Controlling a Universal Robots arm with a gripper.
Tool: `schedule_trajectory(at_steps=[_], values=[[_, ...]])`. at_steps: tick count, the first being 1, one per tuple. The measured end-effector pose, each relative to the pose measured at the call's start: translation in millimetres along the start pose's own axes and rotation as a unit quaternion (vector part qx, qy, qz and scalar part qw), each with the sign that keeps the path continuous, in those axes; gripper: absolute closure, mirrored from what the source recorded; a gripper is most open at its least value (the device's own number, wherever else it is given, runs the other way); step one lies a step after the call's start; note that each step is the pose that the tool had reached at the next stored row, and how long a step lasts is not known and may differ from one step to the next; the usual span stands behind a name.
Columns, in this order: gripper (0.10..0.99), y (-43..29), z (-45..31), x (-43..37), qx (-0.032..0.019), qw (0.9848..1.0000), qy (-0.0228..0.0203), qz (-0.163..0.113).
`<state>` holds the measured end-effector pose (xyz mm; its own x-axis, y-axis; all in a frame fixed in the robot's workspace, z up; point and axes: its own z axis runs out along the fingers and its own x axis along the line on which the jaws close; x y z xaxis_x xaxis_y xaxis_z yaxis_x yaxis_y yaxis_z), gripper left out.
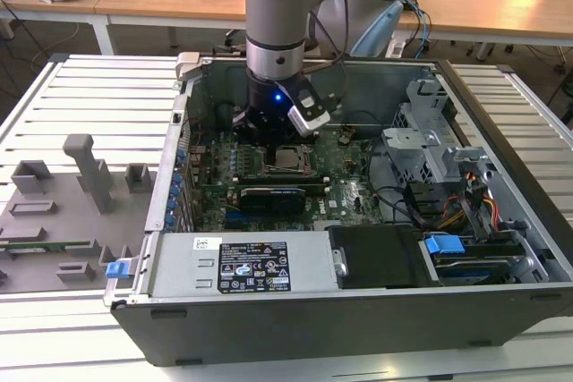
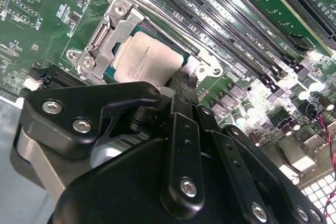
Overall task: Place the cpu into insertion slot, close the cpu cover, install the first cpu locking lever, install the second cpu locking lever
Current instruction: 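Close the cpu cover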
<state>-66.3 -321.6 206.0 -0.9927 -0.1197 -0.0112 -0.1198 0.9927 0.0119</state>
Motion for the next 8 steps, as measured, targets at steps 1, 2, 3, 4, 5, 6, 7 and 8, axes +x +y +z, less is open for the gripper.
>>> schedule_trajectory(at_steps=[1, 2, 3, 4, 5, 6, 7, 8], values=[[0.980, -0.1, 0.6, 0.1, 0.0001, 1.0000, 0.0001, 0.000], [0.980, 0.0, 0.9, 0.2, 0.0000, 1.0000, 0.0000, 0.000], [0.980, 0.0, 1.1, 0.1, -0.0002, 1.0000, -0.0002, 0.000], [0.980, 0.1, 1.2, 0.1, -0.0003, 1.0000, -0.0003, 0.000], [0.980, 0.2, 1.2, 0.1, -0.0004, 1.0000, -0.0003, 0.000], [0.980, 0.2, 1.2, 0.4, -0.0003, 1.0000, -0.0004, 0.000], [0.980, 0.2, 1.2, 0.4, -0.0004, 1.0000, -0.0003, 0.000], [0.980, 0.3, 0.1, 0.4, -0.0007, 1.0000, -0.0006, 0.000]])
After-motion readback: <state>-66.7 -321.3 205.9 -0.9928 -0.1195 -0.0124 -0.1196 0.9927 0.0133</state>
